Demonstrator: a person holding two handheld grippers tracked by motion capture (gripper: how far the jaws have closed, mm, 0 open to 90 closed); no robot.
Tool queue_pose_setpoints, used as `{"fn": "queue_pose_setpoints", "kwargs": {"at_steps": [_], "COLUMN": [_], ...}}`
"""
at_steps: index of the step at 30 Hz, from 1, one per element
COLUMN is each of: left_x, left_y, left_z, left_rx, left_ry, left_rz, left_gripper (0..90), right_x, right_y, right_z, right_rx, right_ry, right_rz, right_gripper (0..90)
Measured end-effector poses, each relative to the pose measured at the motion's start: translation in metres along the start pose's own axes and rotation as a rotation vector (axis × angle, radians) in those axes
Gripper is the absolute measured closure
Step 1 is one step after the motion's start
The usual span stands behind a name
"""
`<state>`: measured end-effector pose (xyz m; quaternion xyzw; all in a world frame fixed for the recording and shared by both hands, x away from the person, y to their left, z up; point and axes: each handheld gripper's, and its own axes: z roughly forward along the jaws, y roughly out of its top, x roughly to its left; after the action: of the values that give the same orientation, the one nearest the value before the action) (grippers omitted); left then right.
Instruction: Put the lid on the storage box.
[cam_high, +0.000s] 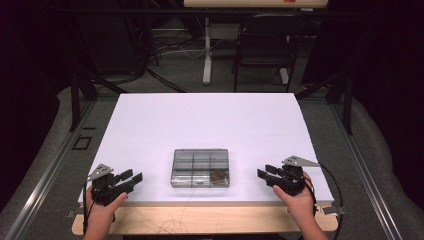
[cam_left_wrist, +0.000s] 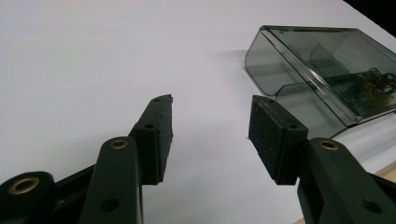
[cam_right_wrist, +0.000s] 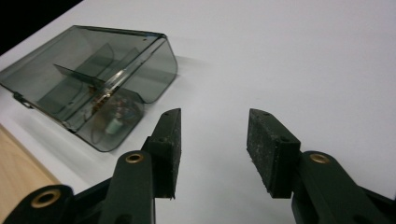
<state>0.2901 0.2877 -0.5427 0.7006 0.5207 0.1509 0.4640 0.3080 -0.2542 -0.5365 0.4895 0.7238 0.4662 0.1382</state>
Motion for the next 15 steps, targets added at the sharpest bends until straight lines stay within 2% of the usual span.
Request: {"fn": "queue_pose_setpoints", "kwargs": {"at_steps": [2, 3, 5, 8, 10, 11, 12, 15], "left_x": [0.004, 0.009, 0.015, 0.020, 0.030, 0.030, 0.037, 0.046], "left_y": [-0.001, -0.002, -0.003, -0.005, -0.007, -0.007, -0.009, -0.012], "left_z": [-0.001, -0.003, -0.006, -0.008, -0.011, -0.011, -0.012, -0.010], "left_rx": [-0.001, 0.000, -0.003, -0.005, -0.006, -0.006, -0.004, 0.006], "left_ry": [0.011, 0.028, 0.055, 0.079, 0.102, 0.102, 0.114, 0.137], "left_rz": [0.001, 0.001, 0.002, 0.000, -0.022, -0.022, -0.040, -0.060], "left_gripper": [49.1, 48.3, 47.4, 46.6, 46.0, 45.7, 45.3, 44.7], "right_x": [-0.001, -0.005, -0.008, -0.013, -0.020, -0.022, -0.023, -0.026], "right_y": [0.000, -0.001, -0.003, -0.005, -0.007, -0.007, -0.008, -0.008], "right_z": [-0.001, -0.004, -0.006, -0.009, -0.010, -0.009, -0.009, -0.008], "right_rx": [-0.001, -0.001, -0.009, -0.012, -0.013, -0.015, -0.011, -0.008], "right_ry": [-0.009, -0.041, -0.068, -0.093, -0.124, -0.129, -0.130, -0.149], "right_rz": [-0.008, -0.033, -0.047, -0.045, -0.035, -0.029, -0.027, -0.029], "right_gripper": [53.6, 51.8, 50.0, 48.4, 47.3, 47.1, 46.9, 45.9]}}
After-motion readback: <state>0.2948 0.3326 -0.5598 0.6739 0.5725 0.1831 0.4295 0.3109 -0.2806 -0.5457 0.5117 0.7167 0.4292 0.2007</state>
